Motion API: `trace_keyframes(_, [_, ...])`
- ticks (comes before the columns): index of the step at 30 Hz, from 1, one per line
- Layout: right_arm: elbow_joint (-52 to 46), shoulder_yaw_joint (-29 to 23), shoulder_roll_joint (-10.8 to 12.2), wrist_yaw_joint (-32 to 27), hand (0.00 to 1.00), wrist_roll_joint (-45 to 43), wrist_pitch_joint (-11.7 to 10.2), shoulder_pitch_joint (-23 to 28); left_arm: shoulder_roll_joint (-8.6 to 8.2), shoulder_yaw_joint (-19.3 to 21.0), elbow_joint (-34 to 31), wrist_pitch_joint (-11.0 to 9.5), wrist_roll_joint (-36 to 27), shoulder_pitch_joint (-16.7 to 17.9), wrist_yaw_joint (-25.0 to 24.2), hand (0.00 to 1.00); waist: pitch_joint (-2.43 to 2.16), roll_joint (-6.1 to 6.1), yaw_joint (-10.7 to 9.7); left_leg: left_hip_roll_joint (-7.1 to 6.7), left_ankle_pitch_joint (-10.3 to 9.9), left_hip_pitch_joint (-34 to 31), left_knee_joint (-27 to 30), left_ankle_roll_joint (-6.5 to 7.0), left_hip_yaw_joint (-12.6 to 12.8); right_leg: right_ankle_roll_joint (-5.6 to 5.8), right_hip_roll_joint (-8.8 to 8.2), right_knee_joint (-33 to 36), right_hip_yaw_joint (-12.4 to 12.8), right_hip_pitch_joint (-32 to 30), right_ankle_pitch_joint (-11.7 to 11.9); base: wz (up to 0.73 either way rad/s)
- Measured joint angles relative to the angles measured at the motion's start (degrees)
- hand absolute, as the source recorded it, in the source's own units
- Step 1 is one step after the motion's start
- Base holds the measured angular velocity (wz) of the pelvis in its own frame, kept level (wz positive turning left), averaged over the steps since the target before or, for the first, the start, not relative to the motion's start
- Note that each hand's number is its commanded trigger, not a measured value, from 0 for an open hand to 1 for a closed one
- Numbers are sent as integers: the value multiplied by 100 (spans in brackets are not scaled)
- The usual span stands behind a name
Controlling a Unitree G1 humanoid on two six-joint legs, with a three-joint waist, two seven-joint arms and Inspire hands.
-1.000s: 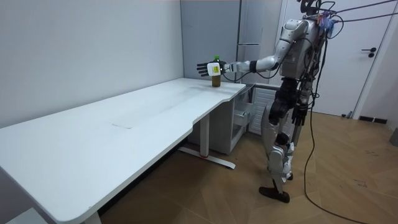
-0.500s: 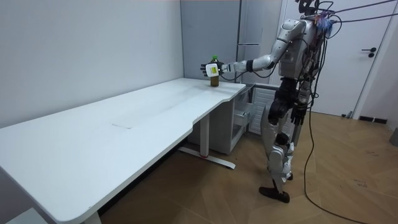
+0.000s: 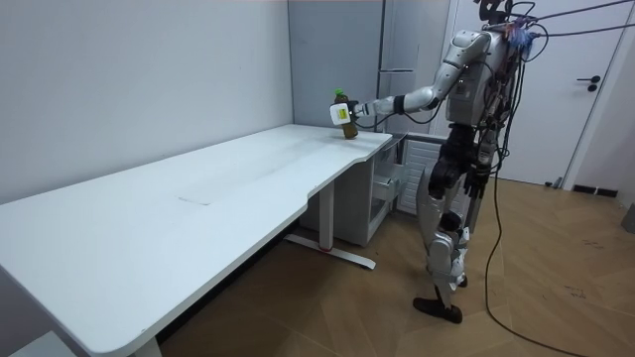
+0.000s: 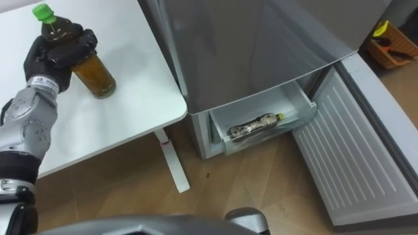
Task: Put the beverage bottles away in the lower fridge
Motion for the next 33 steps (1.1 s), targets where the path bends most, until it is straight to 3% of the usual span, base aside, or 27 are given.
trace_keyframes(12, [11,0,-16,-50,0,-3,-4,-42,28,-6,63,82,-6,-80,-221,100,-34,59,2,2,0,-87,8,0,-16,-4,3,-8,-3,0,4,0])
trace_keyframes(23, [19,12,-32,-43,0,37,-22,-109,26,-222,-51,115,8,-78,-216,100,-9,70,30,5,0,-104,44,1,-44,-11,-6,15,-27,-9,9,0])
trace_keyframes(27, [42,63,-40,-42,0,45,-29,-274,-43,-256,-363,114,2,-10,-224,100,-6,48,38,-2,2,-140,43,2,-50,-7,-6,3,-27,-55,7,1])
trace_keyframes(33, [-27,62,-31,-98,0,361,-63,-284,-259,-255,-1256,117,11,443,-333,100,-5,-27,154,5,4,-180,37,-1,-201,-9,-8,-5,-149,-57,8,8])
